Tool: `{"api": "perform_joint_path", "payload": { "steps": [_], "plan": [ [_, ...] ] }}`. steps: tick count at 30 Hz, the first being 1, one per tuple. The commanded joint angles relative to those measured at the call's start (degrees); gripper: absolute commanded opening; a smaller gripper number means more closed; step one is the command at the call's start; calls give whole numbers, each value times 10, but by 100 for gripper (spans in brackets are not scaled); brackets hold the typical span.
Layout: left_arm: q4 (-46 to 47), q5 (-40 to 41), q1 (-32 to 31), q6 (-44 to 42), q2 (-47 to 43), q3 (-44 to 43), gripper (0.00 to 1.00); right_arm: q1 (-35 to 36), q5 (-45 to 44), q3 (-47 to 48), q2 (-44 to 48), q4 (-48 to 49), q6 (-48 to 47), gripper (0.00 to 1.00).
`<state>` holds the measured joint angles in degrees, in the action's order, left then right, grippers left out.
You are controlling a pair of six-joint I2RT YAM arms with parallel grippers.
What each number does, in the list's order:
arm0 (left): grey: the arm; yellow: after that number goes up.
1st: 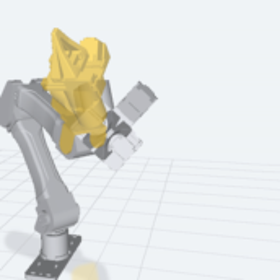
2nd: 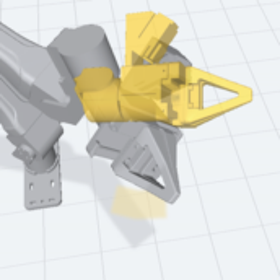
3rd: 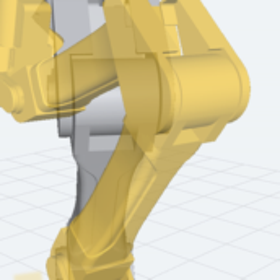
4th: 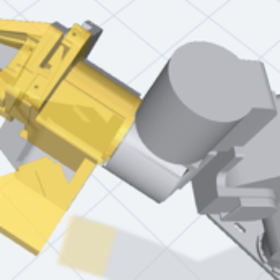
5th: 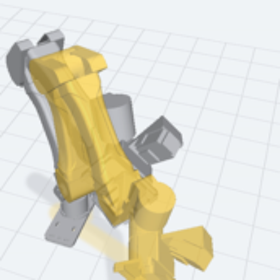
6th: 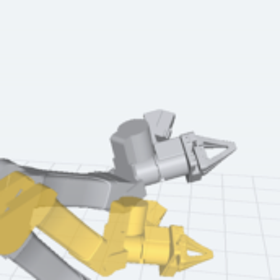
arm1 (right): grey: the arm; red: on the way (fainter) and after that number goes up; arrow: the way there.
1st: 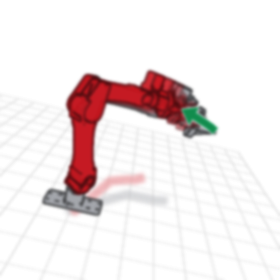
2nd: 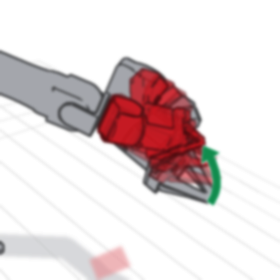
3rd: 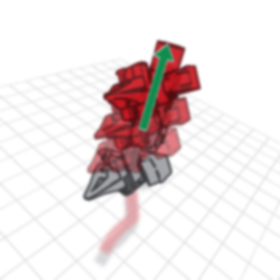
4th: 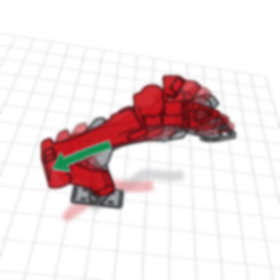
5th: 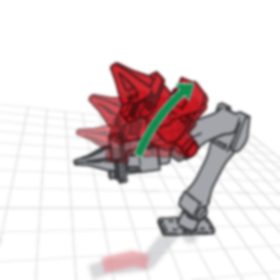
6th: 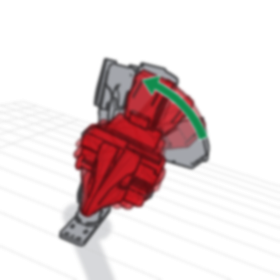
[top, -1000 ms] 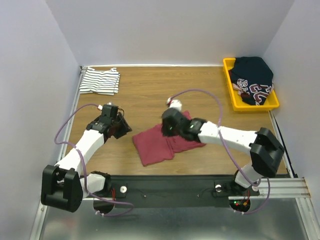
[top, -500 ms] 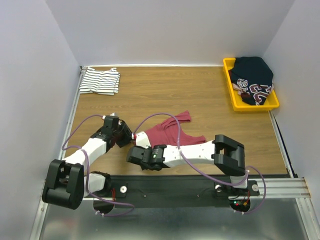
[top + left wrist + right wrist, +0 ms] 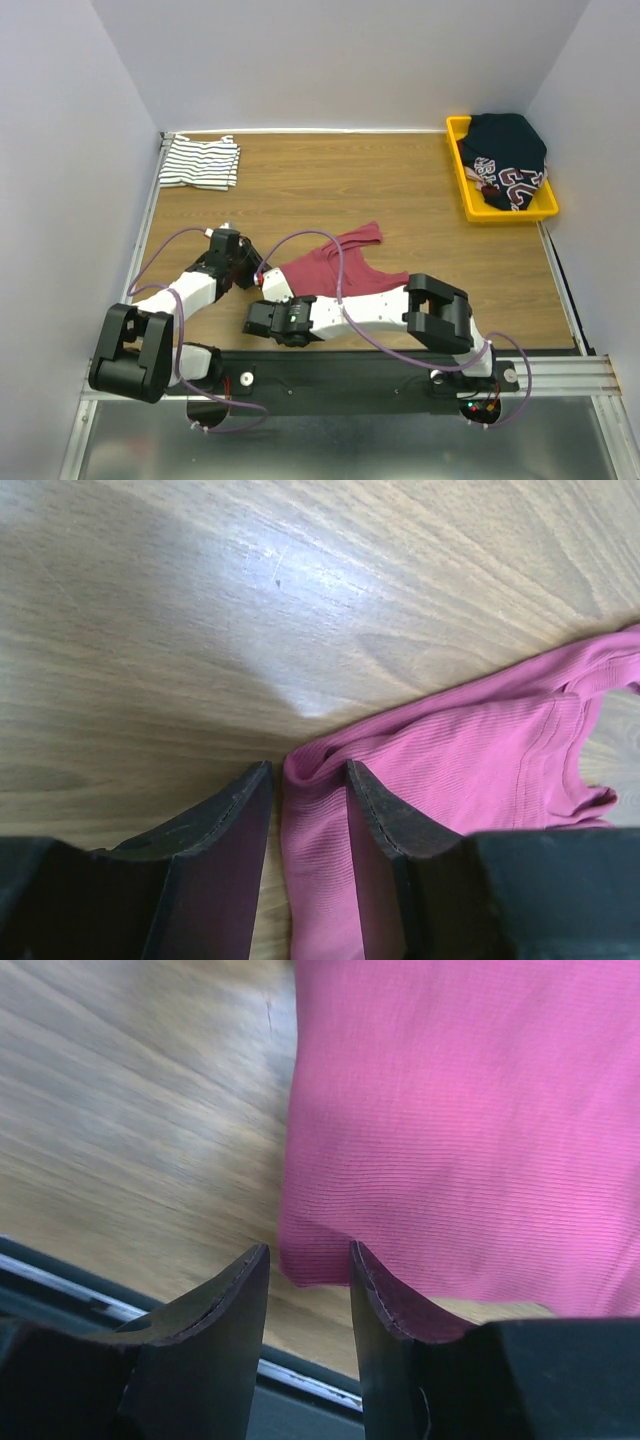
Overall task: Fold and stack the tank tops
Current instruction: Fold the tank top
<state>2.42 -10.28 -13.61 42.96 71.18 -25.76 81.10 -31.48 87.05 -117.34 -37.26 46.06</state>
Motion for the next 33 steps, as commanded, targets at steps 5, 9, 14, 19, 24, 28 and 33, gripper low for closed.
{"api": "perform_joint_path", "payload": {
  "steps": [5,9,14,19,24,28,33],
  "plan": [
    [-11,37,2,-4,15,20,41,9,-21,17,-31,-20,15,44],
    [-13,37,1,-9,20,17,34,10,-26,9,-30,-26,24,43],
    [-16,43,1,-10,26,14,26,9,-25,7,-12,-25,19,42],
    [-20,41,1,-7,28,10,16,7,-20,10,-5,-24,12,42],
    [-23,37,1,-8,20,1,0,5,-10,8,-3,-16,7,29],
    [-36,38,1,-9,-2,-3,0,3,-2,19,-2,-14,-4,12],
    [-72,69,4,-11,-18,-31,0,3,30,59,-5,-3,-31,3]
  ]
}}
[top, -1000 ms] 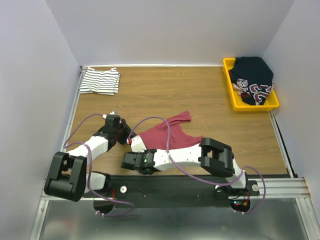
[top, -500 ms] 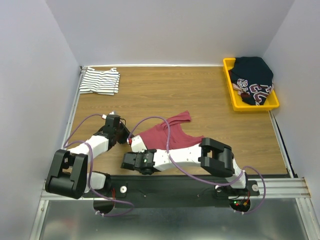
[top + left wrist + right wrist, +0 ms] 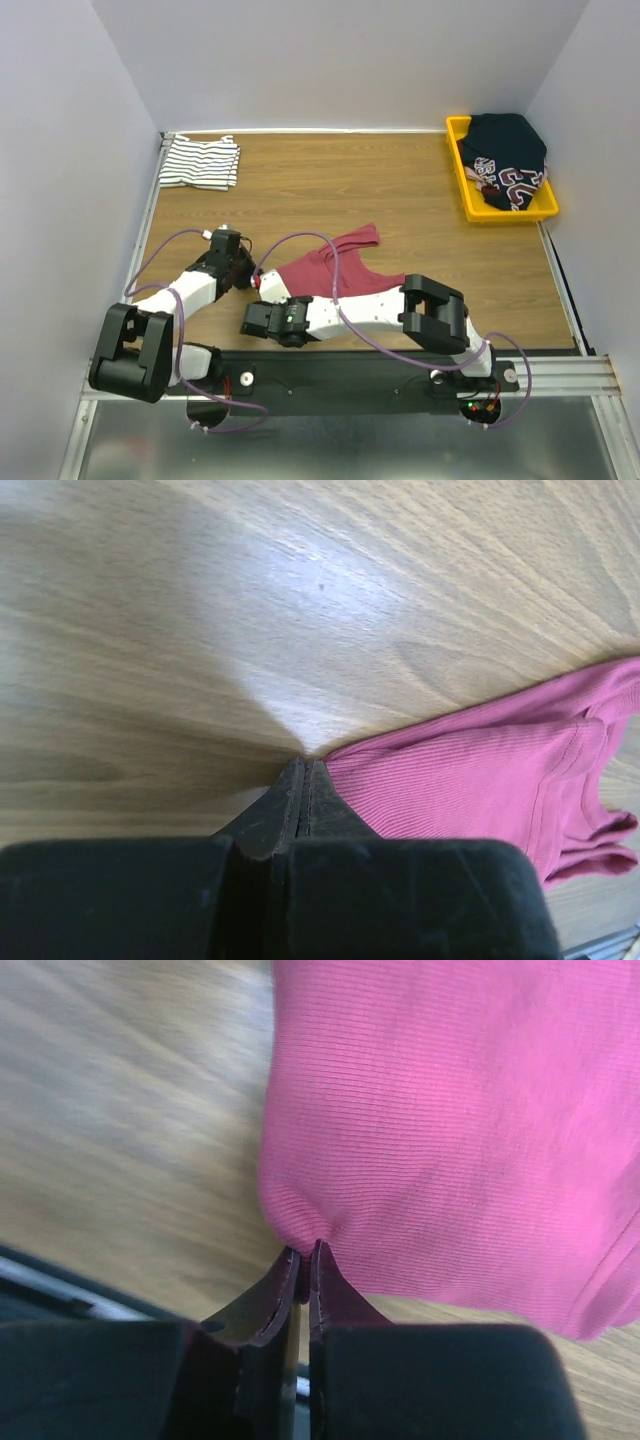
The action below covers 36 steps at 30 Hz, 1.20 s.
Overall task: Fold and stack the tank tops
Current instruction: Fold the tank top
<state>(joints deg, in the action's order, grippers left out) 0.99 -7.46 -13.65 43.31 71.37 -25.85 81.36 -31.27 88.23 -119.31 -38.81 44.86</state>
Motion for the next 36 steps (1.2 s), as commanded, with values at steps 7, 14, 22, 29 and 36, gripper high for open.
{"api": "perform_joint_path", "payload": {
  "steps": [7,14,22,29,36],
  "plan": [
    [-119,70,61,-31,-65,-88,0,0,121,111,10,65,-45,1],
    [-144,32,71,-59,-83,-188,0,-17,142,58,82,116,-32,1],
    [-143,39,-41,-22,-18,-280,0,-78,159,-118,238,210,22,1],
    [-120,66,-150,21,65,-343,0,-117,176,-291,376,278,75,2],
    [-111,90,-228,41,168,-418,0,-125,133,-431,506,287,137,4]
  ]
}}
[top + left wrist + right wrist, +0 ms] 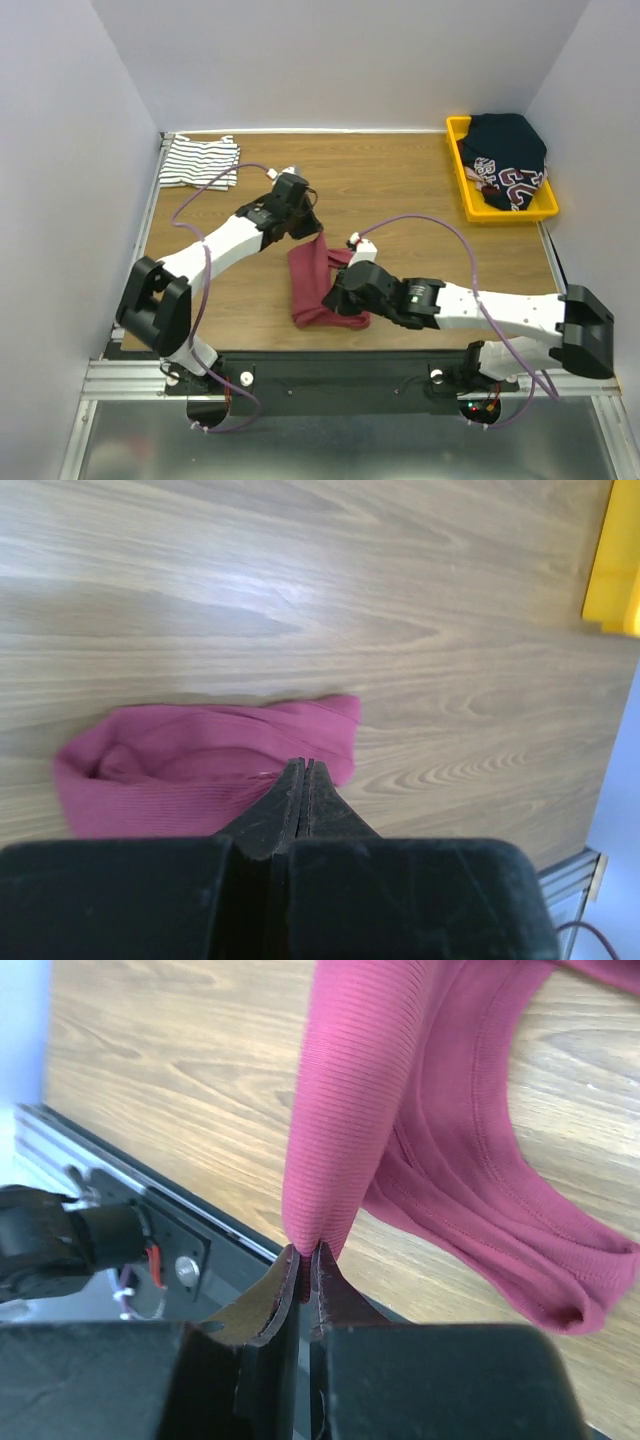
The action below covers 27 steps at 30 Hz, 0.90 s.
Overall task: Fold and stack the tank tops
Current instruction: Fold the tank top
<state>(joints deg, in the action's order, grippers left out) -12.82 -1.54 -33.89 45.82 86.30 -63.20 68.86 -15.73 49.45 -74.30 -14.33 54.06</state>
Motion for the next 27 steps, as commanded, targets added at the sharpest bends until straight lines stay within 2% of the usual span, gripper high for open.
{"api": "perform_joint_path", "payload": {
  "steps": [1,6,16,18,20,21,22,23,26,27],
  "plan": [
    [28,31,-39,20,39,-58,0,-2,-28,-56,80,42,56,5],
    [38,34,-70,27,92,-93,0,-6,-47,-130,134,42,82,5],
    [60,22,-112,27,187,-149,0,-7,-82,-219,206,19,129,8],
    [68,19,-115,25,198,-150,0,-8,-87,-234,219,10,142,13],
    [87,18,-118,16,207,-151,1,-8,-98,-243,229,-12,155,23],
    [102,-5,-120,11,210,-152,7,-8,-105,-242,231,-32,160,29],
    [113,-14,-123,5,214,-151,21,-8,-111,-240,231,-45,163,44],
    [122,-23,-125,0,215,-150,30,-8,-115,-234,231,-58,164,51],
    [173,-54,-126,-20,198,-136,50,-8,-143,-195,220,-127,165,66],
    [191,-58,-126,-27,188,-127,52,-8,-155,-170,213,-162,165,67]
  ]
}}
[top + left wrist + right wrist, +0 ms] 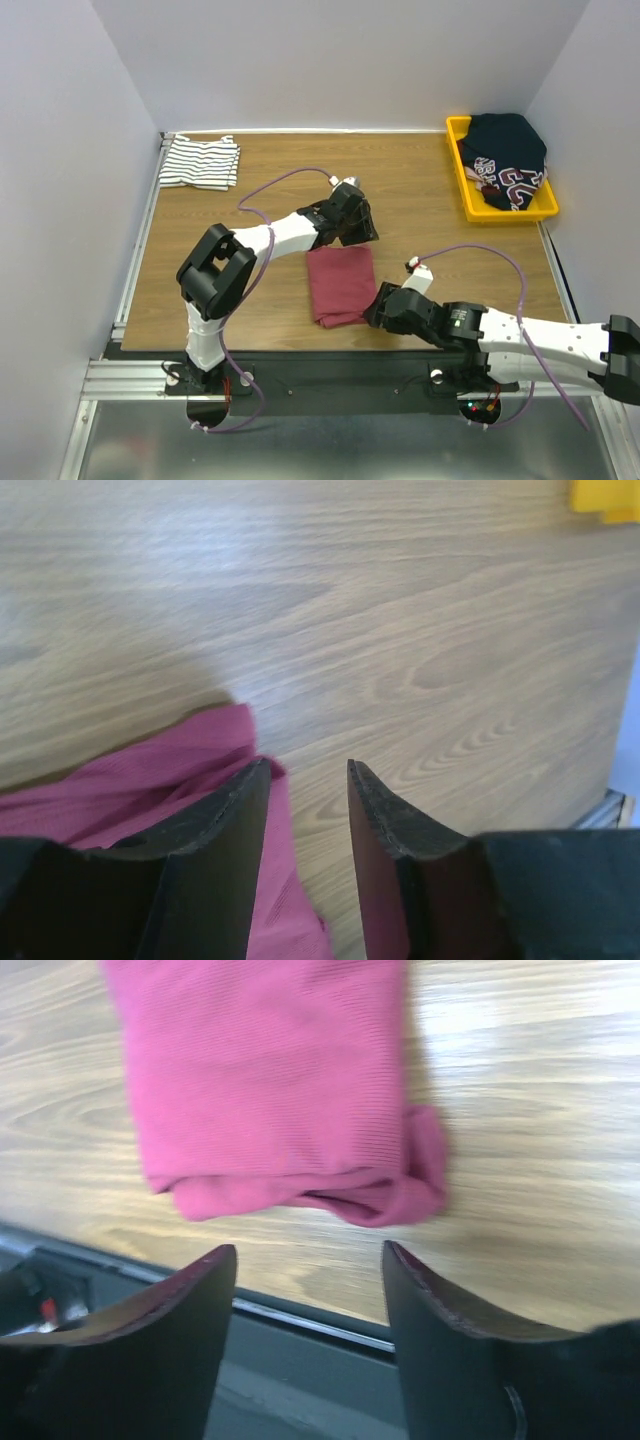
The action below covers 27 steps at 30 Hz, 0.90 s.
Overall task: Fold and stack the tank tops
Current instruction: Fold the tank top
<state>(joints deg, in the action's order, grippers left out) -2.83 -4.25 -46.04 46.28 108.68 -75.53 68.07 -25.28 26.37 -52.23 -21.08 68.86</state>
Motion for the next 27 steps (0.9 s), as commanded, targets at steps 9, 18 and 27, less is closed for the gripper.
{"api": "perform_joint_path", "payload": {
  "steps": [9,18,27],
  "plan": [
    [29,14,70,-1,-193,102,55,0,-55,160,-101,-144,-23,64],
    [19,10,158,18,-346,304,67,-61,-26,249,-285,-75,-168,62],
    [63,-57,171,24,-390,443,67,-97,15,270,-320,-56,-232,60]
  ]
}}
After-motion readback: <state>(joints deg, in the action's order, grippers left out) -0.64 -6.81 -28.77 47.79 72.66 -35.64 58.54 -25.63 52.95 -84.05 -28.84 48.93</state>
